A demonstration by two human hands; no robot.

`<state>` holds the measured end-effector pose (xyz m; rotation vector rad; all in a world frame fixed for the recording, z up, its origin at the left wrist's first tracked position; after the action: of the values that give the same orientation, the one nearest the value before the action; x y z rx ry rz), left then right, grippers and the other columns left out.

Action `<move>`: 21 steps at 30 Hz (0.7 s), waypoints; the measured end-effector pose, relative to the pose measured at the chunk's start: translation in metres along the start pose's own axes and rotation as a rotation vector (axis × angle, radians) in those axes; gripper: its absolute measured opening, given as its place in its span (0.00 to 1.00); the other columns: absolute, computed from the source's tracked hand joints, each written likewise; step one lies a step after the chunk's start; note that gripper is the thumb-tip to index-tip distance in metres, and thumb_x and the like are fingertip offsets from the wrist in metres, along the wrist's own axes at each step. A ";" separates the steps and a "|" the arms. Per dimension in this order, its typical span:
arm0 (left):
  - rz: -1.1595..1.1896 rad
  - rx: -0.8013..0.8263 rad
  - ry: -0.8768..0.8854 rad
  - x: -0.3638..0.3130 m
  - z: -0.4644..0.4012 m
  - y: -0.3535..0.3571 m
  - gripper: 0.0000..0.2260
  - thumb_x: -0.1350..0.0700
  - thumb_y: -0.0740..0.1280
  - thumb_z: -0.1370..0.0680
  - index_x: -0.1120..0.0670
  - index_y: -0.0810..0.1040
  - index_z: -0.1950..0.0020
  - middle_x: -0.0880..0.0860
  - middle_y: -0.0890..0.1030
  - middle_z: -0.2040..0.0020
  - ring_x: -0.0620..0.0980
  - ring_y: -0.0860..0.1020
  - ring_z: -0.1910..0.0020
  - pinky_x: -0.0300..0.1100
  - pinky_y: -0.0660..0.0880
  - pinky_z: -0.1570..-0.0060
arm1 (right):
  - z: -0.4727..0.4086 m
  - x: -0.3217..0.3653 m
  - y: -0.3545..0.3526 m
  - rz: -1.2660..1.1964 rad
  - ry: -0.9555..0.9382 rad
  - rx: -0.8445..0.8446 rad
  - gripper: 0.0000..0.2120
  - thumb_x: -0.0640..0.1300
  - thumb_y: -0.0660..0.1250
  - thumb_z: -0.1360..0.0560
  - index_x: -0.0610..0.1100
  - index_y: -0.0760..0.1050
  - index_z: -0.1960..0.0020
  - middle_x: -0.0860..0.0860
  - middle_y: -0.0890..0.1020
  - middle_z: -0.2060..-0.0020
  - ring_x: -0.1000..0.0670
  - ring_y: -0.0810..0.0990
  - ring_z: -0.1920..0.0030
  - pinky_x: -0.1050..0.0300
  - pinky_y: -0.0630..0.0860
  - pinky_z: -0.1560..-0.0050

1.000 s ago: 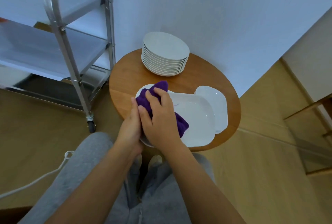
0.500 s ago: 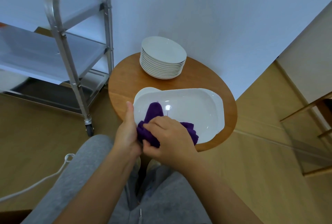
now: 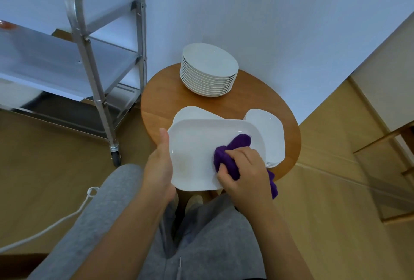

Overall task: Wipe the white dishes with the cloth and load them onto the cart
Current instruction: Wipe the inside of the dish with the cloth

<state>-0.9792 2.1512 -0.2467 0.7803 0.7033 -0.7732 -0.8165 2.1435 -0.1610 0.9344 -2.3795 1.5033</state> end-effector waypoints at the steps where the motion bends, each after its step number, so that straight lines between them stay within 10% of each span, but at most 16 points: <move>1: -0.016 0.005 0.033 -0.003 0.002 0.002 0.18 0.32 0.53 0.26 0.43 0.74 0.56 0.50 0.81 0.53 0.54 0.80 0.52 0.55 0.78 0.49 | -0.001 0.002 -0.007 -0.049 0.052 -0.111 0.16 0.44 0.67 0.31 0.37 0.78 0.47 0.44 0.81 0.53 0.48 0.77 0.53 0.56 0.77 0.54; 5: -0.157 0.134 0.251 -0.015 0.008 0.015 0.19 0.32 0.53 0.26 0.43 0.75 0.53 0.49 0.83 0.56 0.48 0.81 0.56 0.46 0.79 0.56 | -0.013 0.040 -0.010 -0.195 0.095 -0.334 0.20 0.50 0.58 0.24 0.41 0.71 0.36 0.45 0.75 0.41 0.52 0.71 0.41 0.56 0.73 0.43; 9: -0.041 0.221 0.274 -0.004 0.016 0.018 0.11 0.51 0.53 0.18 0.44 0.75 0.48 0.44 0.84 0.65 0.43 0.82 0.60 0.39 0.76 0.61 | -0.031 0.070 0.042 -0.062 -0.078 0.200 0.25 0.51 0.55 0.22 0.46 0.61 0.27 0.46 0.65 0.30 0.47 0.59 0.29 0.41 0.58 0.29; 12: -0.139 0.134 0.199 -0.002 0.012 0.004 0.16 0.39 0.55 0.22 0.46 0.78 0.55 0.51 0.84 0.58 0.50 0.81 0.54 0.45 0.77 0.59 | -0.044 0.051 0.052 0.007 -0.136 0.564 0.30 0.56 0.62 0.26 0.54 0.56 0.27 0.52 0.65 0.30 0.51 0.61 0.31 0.41 0.55 0.29; 21: -0.207 0.195 0.113 0.002 0.017 0.010 0.18 0.40 0.62 0.26 0.54 0.80 0.60 0.54 0.83 0.65 0.53 0.81 0.61 0.47 0.76 0.60 | -0.066 0.021 0.044 -0.234 0.127 0.948 0.28 0.49 0.77 0.35 0.59 0.66 0.41 0.57 0.75 0.47 0.53 0.77 0.49 0.54 0.81 0.52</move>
<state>-0.9653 2.1414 -0.2354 0.9430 0.8277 -1.0014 -0.8706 2.2044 -0.1527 1.1514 -1.3290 2.5064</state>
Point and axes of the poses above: each hand's wrist, its own z-axis away from the middle knuckle, its own y-axis out of the palm, x = y × z, the point moved 8 cm from there along -z, towards the middle knuckle
